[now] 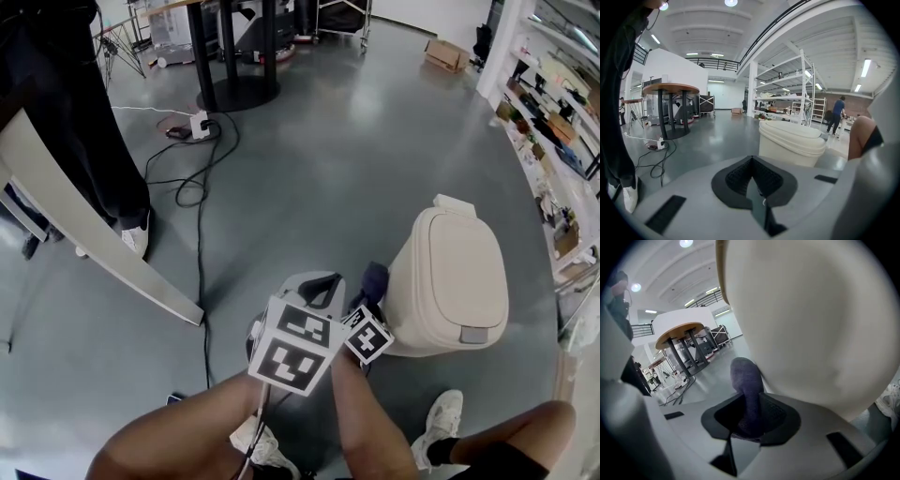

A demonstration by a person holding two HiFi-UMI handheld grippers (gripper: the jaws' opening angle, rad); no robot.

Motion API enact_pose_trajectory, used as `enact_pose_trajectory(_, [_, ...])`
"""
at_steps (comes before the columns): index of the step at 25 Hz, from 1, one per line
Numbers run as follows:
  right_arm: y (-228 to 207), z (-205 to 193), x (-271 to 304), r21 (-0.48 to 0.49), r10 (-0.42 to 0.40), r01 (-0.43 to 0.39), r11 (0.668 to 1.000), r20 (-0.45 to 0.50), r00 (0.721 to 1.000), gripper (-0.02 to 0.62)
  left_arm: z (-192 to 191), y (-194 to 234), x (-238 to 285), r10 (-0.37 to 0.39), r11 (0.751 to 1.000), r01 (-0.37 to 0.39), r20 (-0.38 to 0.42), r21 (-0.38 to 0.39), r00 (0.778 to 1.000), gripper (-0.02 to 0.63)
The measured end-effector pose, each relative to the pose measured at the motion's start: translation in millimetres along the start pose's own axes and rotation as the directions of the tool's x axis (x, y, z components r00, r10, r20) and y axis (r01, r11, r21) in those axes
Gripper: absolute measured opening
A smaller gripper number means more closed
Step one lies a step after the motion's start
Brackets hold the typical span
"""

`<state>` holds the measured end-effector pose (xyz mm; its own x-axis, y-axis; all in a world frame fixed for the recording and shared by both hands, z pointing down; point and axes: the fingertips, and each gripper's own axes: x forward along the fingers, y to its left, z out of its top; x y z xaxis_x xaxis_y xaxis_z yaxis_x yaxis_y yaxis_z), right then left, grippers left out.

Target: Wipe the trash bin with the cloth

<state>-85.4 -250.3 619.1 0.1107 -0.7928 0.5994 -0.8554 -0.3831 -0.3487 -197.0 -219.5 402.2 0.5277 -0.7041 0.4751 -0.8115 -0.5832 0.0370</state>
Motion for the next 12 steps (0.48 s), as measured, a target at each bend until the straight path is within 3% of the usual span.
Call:
enact_pose_trajectory(2, [-20, -6, 0, -0.056, -0.101, 0.099, 0.993, -0.030, 0.994, 0.100, 1, -1, -1, -0.005, 1.000, 0.005, 0.002, 0.001, 1.000, -0.003])
enact_pose_trajectory(4, [-61, 0, -12, -0.204, -0.322, 0.313, 0.928, -0.013, 0.947, 0.100, 1, -1, 0, -0.008, 1.000, 0.008, 0.004, 0.001, 1.000, -0.003])
enact_pose_trajectory(6, [-81, 6, -22, -0.290, -0.430, 0.418, 0.861, 0.023, 0.903, 0.100, -1, -1, 2, -0.008, 1.000, 0.008, 0.001, 0.000, 1.000, -0.003])
enact_pose_trajectory(8, [-79, 6, -25, -0.311, -0.428, 0.416, 0.855, 0.031, 0.903, 0.100, -2, -2, 4, -0.010, 1.000, 0.010, -0.004, -0.002, 1.000, -0.003])
enact_pose_trajectory(12, [-53, -4, -23, -0.282, -0.302, 0.292, 0.914, 0.008, 0.953, 0.100, -3, -3, 5, -0.014, 1.000, 0.014, -0.009, -0.001, 1.000, -0.003])
